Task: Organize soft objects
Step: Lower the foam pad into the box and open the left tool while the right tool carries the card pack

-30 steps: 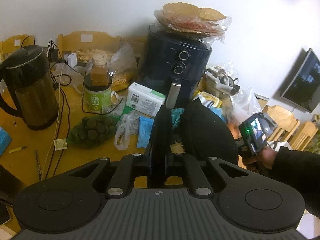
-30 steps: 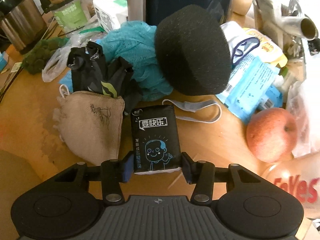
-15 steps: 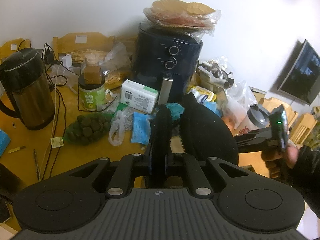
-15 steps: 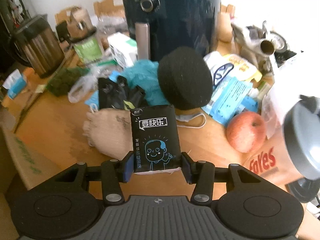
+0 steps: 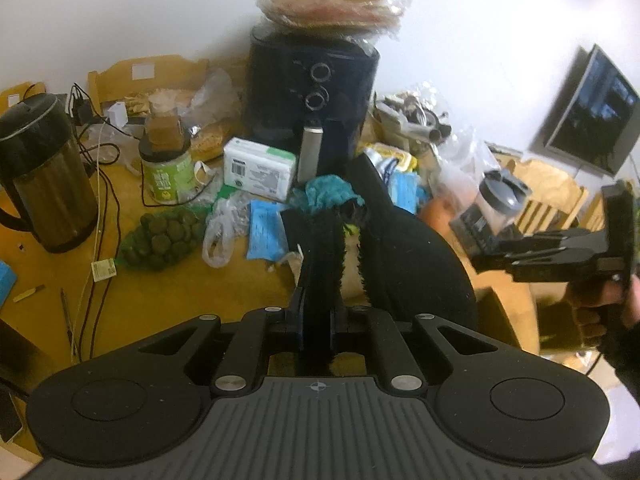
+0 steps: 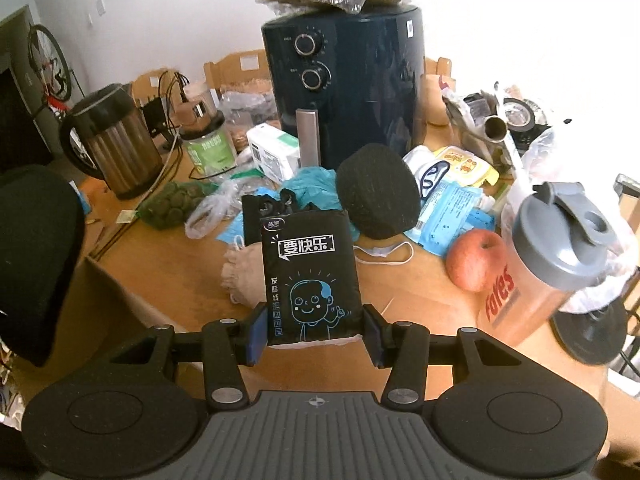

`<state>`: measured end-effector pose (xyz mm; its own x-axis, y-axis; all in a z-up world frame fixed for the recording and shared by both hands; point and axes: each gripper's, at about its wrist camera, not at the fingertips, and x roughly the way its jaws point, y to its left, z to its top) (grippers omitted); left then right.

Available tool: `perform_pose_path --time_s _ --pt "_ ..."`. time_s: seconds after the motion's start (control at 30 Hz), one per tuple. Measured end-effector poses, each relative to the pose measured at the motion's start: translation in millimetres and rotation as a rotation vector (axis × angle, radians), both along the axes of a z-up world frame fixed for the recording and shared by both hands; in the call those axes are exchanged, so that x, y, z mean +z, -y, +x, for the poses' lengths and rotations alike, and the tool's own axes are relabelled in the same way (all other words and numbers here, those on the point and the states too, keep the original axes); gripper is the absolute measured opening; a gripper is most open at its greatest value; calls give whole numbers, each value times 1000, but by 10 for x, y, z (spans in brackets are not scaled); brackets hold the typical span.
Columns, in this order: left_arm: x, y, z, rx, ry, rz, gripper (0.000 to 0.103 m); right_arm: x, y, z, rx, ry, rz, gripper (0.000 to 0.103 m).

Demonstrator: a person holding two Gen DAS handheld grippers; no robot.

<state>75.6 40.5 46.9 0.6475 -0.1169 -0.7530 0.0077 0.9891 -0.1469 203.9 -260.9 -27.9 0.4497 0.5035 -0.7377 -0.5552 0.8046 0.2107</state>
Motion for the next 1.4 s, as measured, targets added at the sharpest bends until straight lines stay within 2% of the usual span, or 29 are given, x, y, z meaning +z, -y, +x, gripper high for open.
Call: perform_pose_path --time_s 0.17,0.33,0.4,0.43,0.47,0.5,0.63,0.9,1.23,1.3,1.37,1.4 --pt "-111 102 -36 -30 -42 18 11 96 105 -245 -27 16 29 51" --pt "-190 187 -62 -50 -74 40 13 171 233 -463 -64 3 100 51" --pt "-223 219 -71 -53 -85 47 19 193 248 -543 -62 3 112 51" --pt "-232 229 -86 -51 -85 50 30 201 251 -586 -60 5 113 51" --pt "-242 243 -100 -46 -85 49 35 208 253 -622 -59 7 113 51" --pt "-250 255 -116 -39 -85 49 44 215 254 -661 -59 8 114 51" --pt "-236 264 -192 -1 -61 54 56 218 276 -789 -67 1 137 51" --pt "-277 202 -317 64 -74 35 56 196 250 -976 -62 -23 160 51" --pt "-287 177 -458 91 -65 25 56 350 136 -1043 -9 -3 181 52" --pt "-294 177 -451 92 -60 28 56 327 62 -1036 31 -31 161 55" --pt "-298 179 -450 92 -56 30 56 283 -21 -1063 42 -32 115 87" --pt "-301 184 -447 89 -53 31 56 269 -49 -1091 44 -19 96 92"
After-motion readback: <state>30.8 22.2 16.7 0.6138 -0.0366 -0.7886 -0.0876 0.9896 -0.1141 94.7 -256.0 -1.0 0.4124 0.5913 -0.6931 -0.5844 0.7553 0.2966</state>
